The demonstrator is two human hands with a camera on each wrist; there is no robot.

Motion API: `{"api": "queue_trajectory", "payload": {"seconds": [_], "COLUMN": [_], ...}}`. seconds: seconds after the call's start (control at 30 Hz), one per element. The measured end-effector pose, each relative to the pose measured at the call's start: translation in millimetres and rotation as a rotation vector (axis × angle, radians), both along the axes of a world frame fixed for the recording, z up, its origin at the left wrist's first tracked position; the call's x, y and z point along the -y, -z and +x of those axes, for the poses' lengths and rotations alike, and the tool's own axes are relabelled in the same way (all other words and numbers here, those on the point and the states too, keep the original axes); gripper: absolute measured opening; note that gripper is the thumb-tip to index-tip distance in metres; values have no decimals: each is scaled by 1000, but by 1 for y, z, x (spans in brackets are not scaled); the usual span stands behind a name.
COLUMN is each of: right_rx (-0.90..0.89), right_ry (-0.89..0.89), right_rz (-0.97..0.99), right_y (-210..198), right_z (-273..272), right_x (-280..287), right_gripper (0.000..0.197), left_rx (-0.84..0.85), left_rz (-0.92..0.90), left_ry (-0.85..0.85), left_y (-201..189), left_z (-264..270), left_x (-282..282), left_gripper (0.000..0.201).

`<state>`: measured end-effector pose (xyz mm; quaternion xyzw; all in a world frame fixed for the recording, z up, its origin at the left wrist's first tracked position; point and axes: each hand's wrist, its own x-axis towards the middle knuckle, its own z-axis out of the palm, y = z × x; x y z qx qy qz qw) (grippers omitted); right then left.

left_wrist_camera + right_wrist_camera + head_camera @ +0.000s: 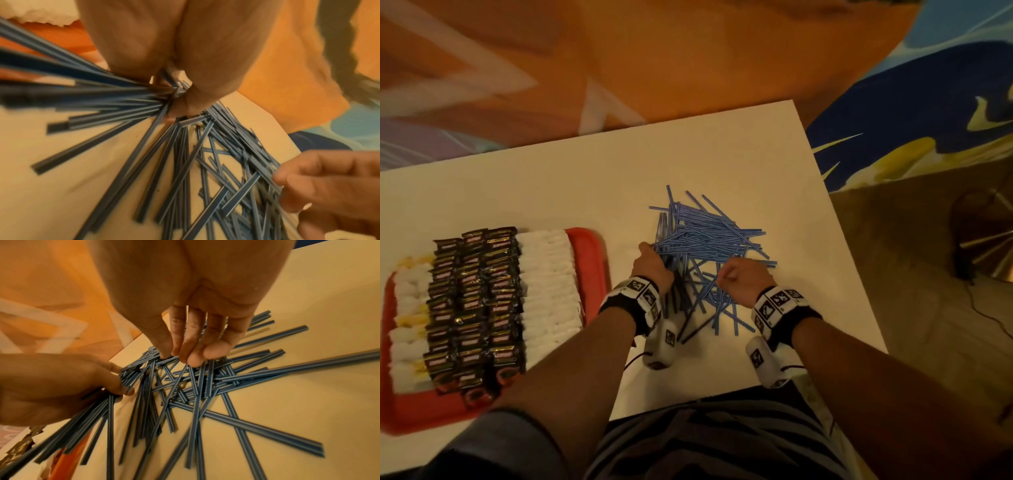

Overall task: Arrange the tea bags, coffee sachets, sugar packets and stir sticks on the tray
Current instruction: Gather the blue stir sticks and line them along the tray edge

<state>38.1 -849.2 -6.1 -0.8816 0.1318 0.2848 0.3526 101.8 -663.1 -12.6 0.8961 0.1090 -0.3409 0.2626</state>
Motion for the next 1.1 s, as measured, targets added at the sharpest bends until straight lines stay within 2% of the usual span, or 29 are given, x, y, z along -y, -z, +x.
{"api": "queue_trajectory", "payload": {"seconds": [0.13,0.23,0.33,0.4,0.53,0.73,0.83,0.9,1.0,1.03,1.1], "right_rx": [-7,-3,4,9,3,43,161,313,664,723,716], "right_ry": [4,-11,-32,-46,-49,-34,43,88,-104,-196,-311], "right_rz": [50,85,107,100,120,138,132,100,-127,-194,-231], "right_y": [-7,-16,-24,-27,-32,-43,-52,-61,-77,-84,-95], "right_z": [5,7,9,11,11,14,20,24,33,37,44], "right_x": [-6,-9,-14,-17,-22,-25,-33,-38,-42,-44,-52], "right_gripper": [12,9,8,8,7,6,5,4,18,26,40], "left_rx": [-85,-98,-87,-100,-75,-47,-57,-75,-102,-108,-116], "left_rz": [19,-87,-253,-370,-481,-575,-624,-646,-661,-665,-682], "left_ry": [50,-11,-149,-256,-487,-591,-634,-654,-648,-646,-642], "left_y": [-1,0,-3,-9,-20,-36,-44,-51,-61,-63,-68], "left_z": [3,2,-4,-9,-16,-21,-25,-26,-28,-29,-30], "left_x": [-13,-26,-33,-36,-39,-41,-41,-41,-42,-43,-45], "left_gripper": [31,36,24,23,16,17,17,18,18,18,17]}}
